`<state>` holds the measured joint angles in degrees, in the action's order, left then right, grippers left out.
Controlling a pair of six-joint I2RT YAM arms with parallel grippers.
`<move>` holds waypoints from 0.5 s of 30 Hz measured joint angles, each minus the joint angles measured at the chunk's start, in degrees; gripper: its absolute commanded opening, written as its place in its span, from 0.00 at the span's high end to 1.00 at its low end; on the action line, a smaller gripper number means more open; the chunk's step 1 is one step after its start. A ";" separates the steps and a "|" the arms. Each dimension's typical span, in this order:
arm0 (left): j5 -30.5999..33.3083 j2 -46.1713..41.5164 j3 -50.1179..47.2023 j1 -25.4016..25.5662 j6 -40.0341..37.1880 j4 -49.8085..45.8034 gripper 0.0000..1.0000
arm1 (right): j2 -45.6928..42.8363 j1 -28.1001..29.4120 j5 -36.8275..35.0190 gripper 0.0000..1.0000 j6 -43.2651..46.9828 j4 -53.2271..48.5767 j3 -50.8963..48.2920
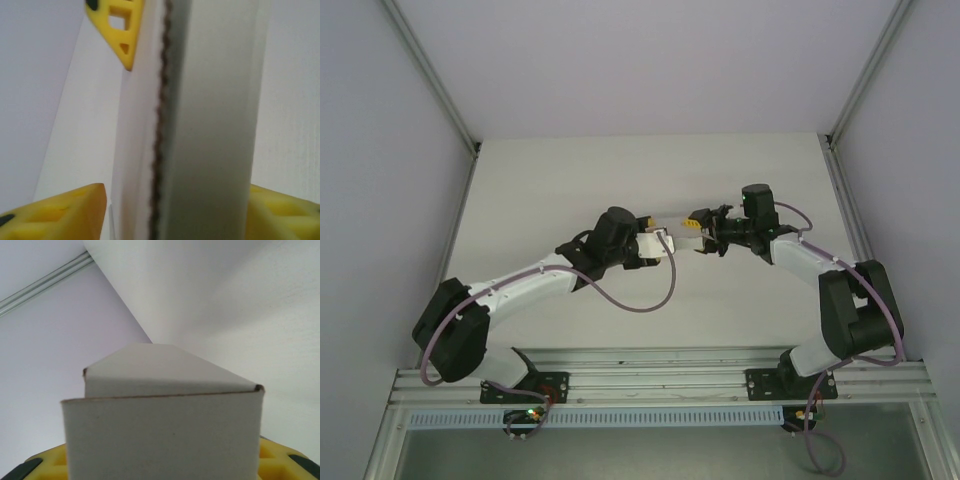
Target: Assemble paper box
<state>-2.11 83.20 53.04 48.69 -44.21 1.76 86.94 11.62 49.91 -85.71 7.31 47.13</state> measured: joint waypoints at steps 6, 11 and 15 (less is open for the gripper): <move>0.39 0.00 -0.28 0.39 -1.49 1.53 0.58 | -1.27 -0.50 -0.15 0.41 -1.05 0.22 -0.83; 0.09 0.00 -0.44 0.46 -1.68 2.27 0.59 | -3.19 0.00 0.24 0.17 0.02 0.28 -2.40; -0.11 0.00 -0.44 0.07 -1.62 1.25 0.60 | -6.29 -0.52 -1.90 0.11 3.04 -1.73 -3.72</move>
<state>-2.22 83.20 52.60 48.75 -45.82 3.01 80.64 11.09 48.01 -82.67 5.58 43.42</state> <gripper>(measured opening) 0.428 0.845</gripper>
